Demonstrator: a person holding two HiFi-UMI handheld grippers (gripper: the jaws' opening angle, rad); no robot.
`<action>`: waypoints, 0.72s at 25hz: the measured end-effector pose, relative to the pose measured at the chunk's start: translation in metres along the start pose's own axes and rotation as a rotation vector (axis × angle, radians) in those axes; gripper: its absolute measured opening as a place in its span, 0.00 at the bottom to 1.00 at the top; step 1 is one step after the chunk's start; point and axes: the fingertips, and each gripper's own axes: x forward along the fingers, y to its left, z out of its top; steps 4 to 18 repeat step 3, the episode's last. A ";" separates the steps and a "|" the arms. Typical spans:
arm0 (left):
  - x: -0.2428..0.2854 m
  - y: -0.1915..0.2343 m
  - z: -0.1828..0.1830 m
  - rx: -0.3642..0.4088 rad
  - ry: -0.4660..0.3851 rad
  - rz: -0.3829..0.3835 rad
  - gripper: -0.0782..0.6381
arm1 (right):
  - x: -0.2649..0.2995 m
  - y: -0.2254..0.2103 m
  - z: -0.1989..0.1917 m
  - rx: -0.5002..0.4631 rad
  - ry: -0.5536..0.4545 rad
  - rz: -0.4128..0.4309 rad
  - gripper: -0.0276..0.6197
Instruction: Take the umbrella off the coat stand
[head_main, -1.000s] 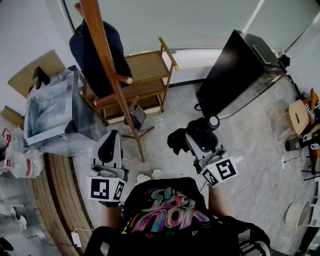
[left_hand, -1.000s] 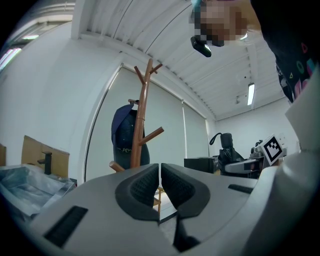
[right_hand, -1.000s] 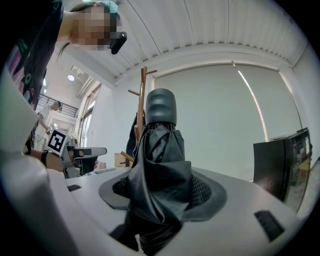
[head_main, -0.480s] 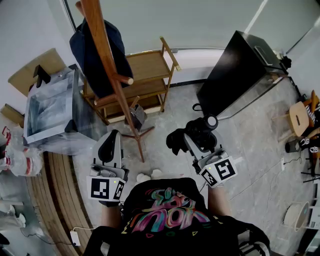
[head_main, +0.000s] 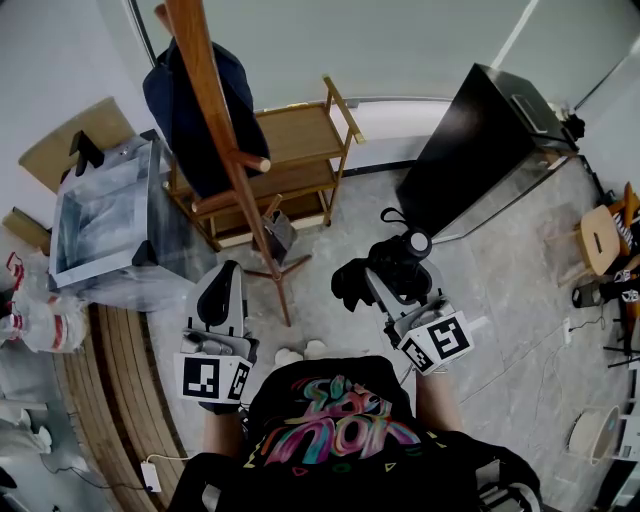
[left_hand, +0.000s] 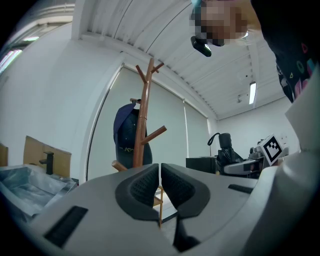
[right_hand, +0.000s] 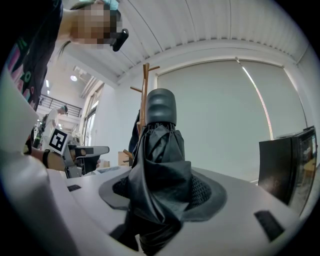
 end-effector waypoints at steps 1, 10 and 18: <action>0.000 0.001 -0.001 0.000 0.001 0.000 0.16 | 0.001 0.000 0.000 0.001 0.001 0.002 0.45; 0.000 0.003 -0.002 -0.001 0.002 0.000 0.16 | 0.003 0.001 -0.001 0.002 0.002 0.006 0.45; 0.000 0.003 -0.002 -0.001 0.002 0.000 0.16 | 0.003 0.001 -0.001 0.002 0.002 0.006 0.45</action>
